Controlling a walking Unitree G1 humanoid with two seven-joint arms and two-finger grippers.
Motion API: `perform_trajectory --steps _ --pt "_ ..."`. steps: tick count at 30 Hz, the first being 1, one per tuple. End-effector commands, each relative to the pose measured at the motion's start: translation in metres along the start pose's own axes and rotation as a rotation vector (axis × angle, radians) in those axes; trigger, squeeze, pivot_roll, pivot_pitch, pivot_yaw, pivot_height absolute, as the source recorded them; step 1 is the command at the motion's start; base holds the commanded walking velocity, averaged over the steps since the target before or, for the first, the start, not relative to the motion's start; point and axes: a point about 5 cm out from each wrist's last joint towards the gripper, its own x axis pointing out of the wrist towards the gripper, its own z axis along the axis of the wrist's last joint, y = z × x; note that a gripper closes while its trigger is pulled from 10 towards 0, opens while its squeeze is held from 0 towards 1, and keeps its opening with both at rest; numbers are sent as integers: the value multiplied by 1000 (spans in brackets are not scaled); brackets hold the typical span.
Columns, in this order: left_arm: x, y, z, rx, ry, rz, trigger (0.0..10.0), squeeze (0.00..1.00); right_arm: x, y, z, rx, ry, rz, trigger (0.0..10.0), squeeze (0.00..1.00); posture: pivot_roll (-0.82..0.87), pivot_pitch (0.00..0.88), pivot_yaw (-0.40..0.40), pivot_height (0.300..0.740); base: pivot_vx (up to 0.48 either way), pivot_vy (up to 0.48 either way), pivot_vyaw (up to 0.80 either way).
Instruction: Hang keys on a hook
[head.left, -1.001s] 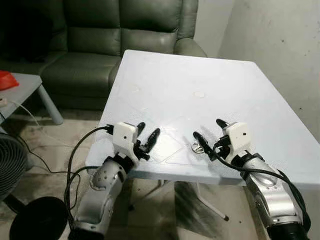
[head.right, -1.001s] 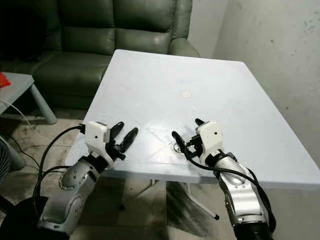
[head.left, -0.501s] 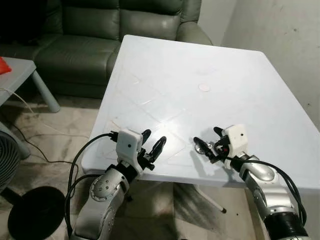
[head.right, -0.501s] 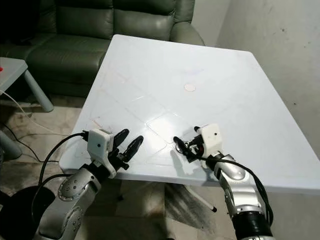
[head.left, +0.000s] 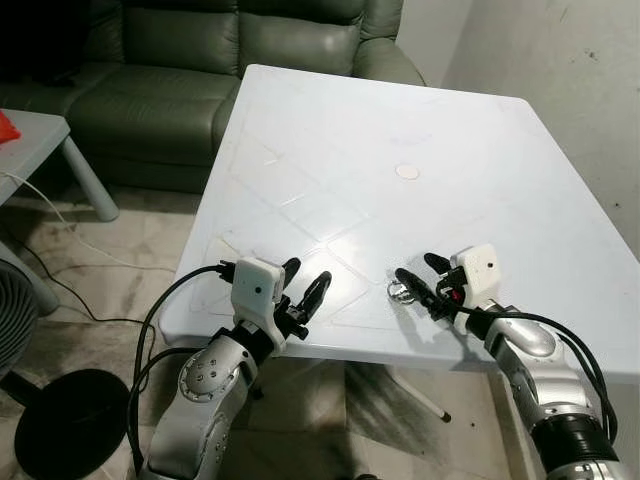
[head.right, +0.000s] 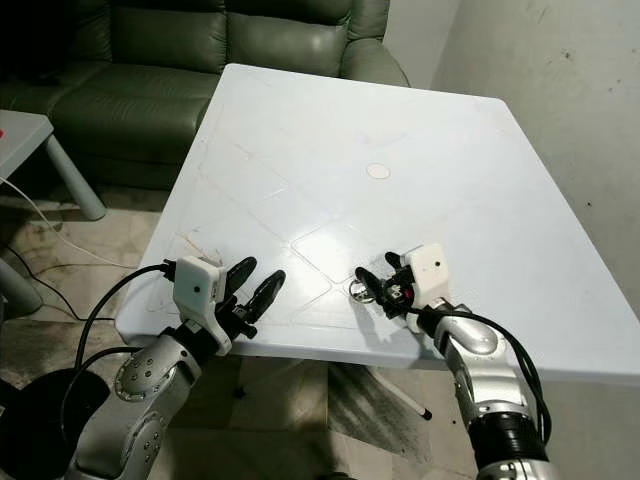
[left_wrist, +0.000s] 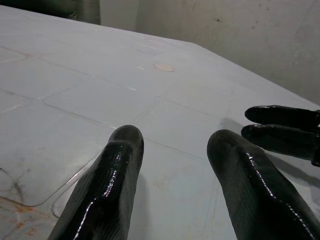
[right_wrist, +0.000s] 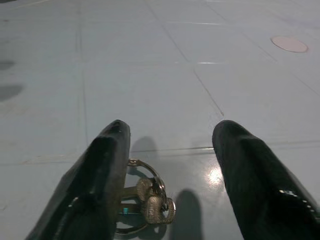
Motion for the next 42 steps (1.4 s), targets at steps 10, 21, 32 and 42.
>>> perform_trajectory --steps 10,21,32,42 --pt "-1 -1 5 1 -12 8 10000 0 -6 -4 -2 -67 29 68 0 0 -56 138 -97 724 0 0 0" --pt "-1 -1 5 -6 -15 20 10000 0 -8 -3 -6 -92 59 107 0 0 -52 146 -106 724 0 0 0" --pt "-2 -1 6 -14 -20 30 10000 0 -6 -4 -8 -102 86 111 0 0 -48 145 -111 724 0 0 0" --pt "-1 -1 6 -17 -21 32 10000 0 -5 -9 -2 -77 42 78 0 0 -47 145 -114 724 0 0 0"
